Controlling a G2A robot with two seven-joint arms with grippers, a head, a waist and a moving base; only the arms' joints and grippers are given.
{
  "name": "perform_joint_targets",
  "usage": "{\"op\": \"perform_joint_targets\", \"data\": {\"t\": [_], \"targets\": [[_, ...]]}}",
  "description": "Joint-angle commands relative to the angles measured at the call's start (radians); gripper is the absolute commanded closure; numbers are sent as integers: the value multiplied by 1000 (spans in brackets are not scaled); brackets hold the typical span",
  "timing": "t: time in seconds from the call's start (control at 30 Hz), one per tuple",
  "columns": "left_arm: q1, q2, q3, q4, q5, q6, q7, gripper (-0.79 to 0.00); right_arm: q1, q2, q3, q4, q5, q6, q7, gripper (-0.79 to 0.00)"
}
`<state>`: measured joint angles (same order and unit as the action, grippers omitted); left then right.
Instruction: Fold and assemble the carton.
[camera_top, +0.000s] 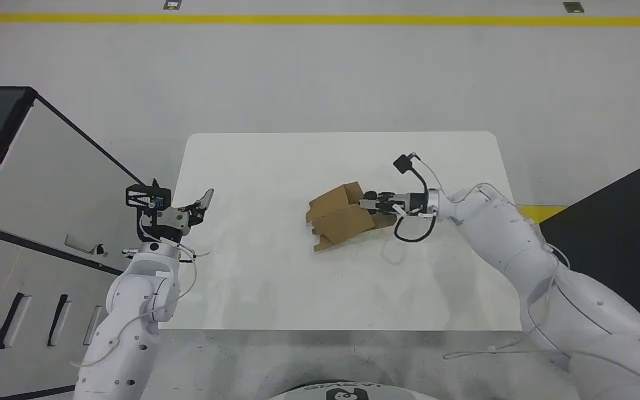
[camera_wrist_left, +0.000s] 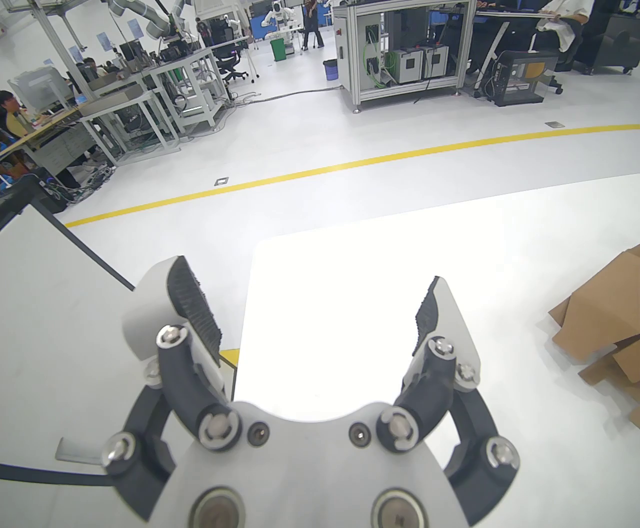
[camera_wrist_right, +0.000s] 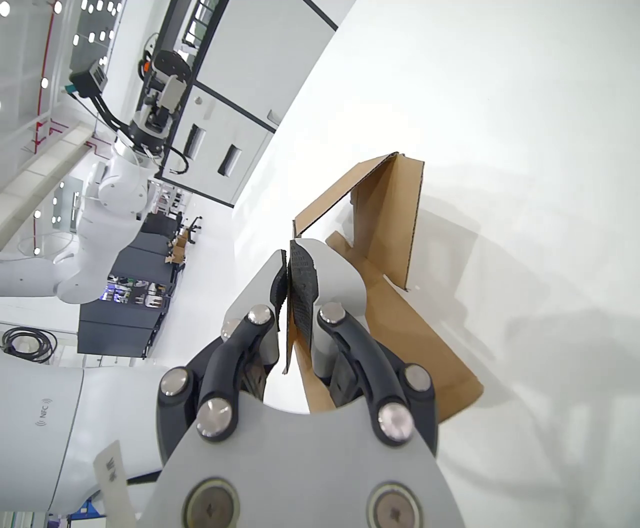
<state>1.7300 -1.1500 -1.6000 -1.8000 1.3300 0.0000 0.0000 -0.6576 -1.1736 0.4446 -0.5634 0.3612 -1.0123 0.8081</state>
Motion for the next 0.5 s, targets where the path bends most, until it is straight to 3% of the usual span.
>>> {"op": "perform_joint_targets", "data": {"t": [0.0,0.47], "targets": [[0,0,0,0,0,0,0,-785,2,14,-20,-13,36,0,0,0],[0,0,0,0,0,0,0,-785,19,104,-122,-115,227,0,0,0]]}}
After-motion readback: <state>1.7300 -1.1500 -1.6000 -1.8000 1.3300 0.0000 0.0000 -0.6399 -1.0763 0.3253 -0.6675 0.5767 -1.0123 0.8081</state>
